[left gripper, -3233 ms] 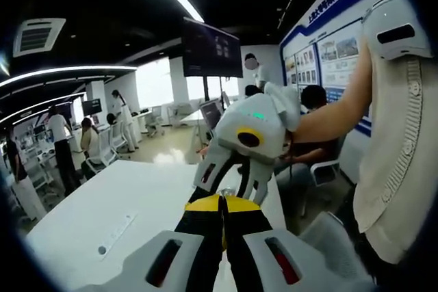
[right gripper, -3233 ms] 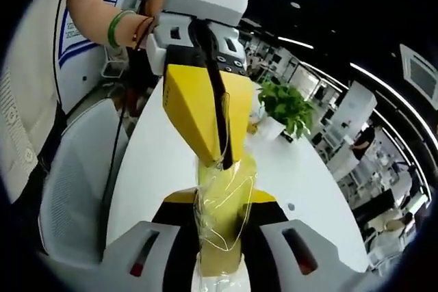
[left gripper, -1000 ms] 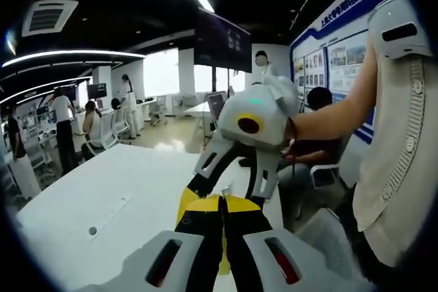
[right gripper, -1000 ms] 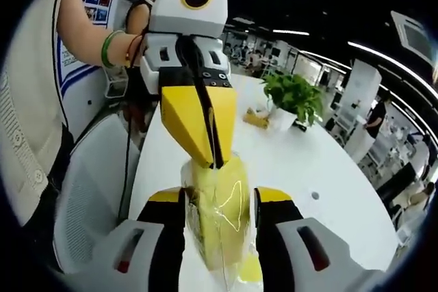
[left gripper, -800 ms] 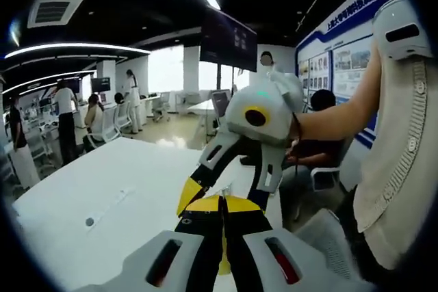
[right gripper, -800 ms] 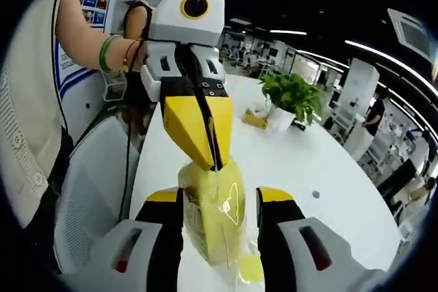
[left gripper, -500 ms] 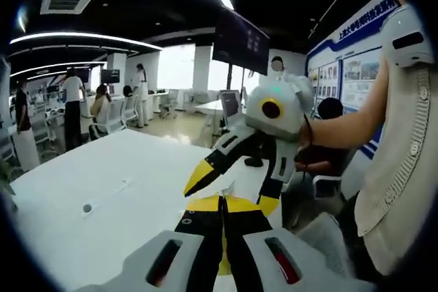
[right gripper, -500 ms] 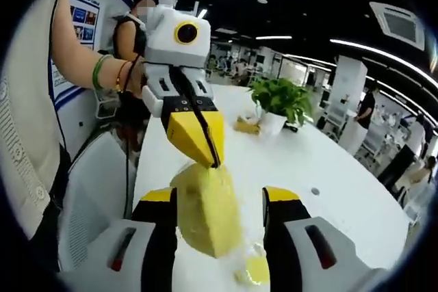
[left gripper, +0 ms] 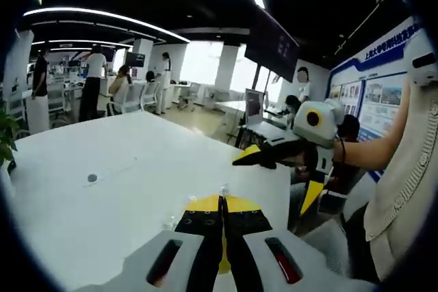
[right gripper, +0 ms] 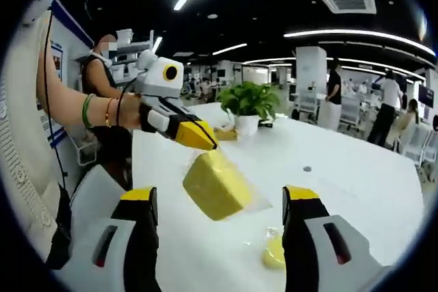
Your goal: Compare the silicone blocks by pressing each to a similar depth, holding the contact briefly, and releasing to observe deformation and rebound differences across the visible hardness samples.
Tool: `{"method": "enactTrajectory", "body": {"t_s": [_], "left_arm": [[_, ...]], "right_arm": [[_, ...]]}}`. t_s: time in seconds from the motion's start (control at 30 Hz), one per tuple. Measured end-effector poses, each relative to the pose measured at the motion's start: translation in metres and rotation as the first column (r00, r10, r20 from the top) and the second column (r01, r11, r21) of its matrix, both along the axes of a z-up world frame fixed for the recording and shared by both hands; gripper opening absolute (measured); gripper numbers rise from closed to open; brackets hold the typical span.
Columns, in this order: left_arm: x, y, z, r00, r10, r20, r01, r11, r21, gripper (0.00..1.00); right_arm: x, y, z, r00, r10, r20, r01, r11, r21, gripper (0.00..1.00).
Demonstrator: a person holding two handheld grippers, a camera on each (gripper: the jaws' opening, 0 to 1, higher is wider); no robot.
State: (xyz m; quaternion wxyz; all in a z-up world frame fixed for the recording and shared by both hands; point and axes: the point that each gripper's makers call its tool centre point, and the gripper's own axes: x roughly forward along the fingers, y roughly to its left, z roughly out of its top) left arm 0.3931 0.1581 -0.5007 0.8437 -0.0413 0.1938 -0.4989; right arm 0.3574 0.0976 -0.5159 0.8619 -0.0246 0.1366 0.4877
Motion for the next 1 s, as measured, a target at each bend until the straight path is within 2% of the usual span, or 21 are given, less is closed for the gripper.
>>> {"method": "enactTrajectory", "body": {"t_s": [0.13,0.2,0.27,0.33,0.57,0.6,0.77,0.8,0.83,1.0], "left_arm": [[0.003,0.005,-0.016,0.998,0.024,-0.057,-0.025,1.000,-0.015,0.00],[0.006,0.008,-0.025,0.996,0.039,-0.080,-0.040,0.999,-0.023,0.00],[0.008,0.010,-0.034,0.994,0.044,-0.098,-0.046,0.999,-0.022,0.00],[0.011,0.012,-0.042,0.992,0.055,-0.110,-0.057,0.998,-0.013,0.00],[0.021,0.025,-0.076,0.974,0.087,-0.209,-0.098,0.994,-0.044,0.00],[0.022,0.028,-0.081,0.971,0.083,-0.224,-0.095,0.994,-0.045,0.00],[0.032,0.048,-0.105,0.959,0.104,-0.264,-0.111,0.994,-0.012,0.00],[0.035,0.052,-0.107,0.956,0.111,-0.270,-0.119,0.993,-0.016,0.00],[0.043,0.056,-0.103,0.949,0.125,-0.291,-0.151,0.986,-0.069,0.00],[0.066,0.080,-0.113,0.944,0.176,-0.279,-0.190,0.982,-0.023,0.00]], "right_arm": [[-0.010,-0.012,-0.005,0.997,-0.074,-0.024,0.075,0.996,0.056,0.70],[-0.019,-0.021,-0.007,0.990,-0.125,-0.059,0.131,0.985,0.112,0.73],[-0.023,-0.032,-0.011,0.980,-0.181,-0.078,0.190,0.973,0.134,0.81],[-0.029,-0.043,-0.015,0.968,-0.227,-0.108,0.242,0.958,0.153,0.83],[-0.049,-0.070,-0.031,0.932,-0.324,-0.161,0.345,0.929,0.130,0.81],[-0.051,-0.075,-0.033,0.922,-0.347,-0.173,0.370,0.920,0.128,0.82],[-0.056,-0.087,-0.039,0.897,-0.398,-0.193,0.424,0.898,0.119,0.83],[-0.056,-0.088,-0.041,0.892,-0.405,-0.201,0.431,0.896,0.107,0.83],[-0.057,-0.089,-0.043,0.888,-0.413,-0.204,0.438,0.894,0.098,0.83],[-0.058,-0.092,-0.048,0.872,-0.436,-0.221,0.462,0.884,0.080,0.82]]}}
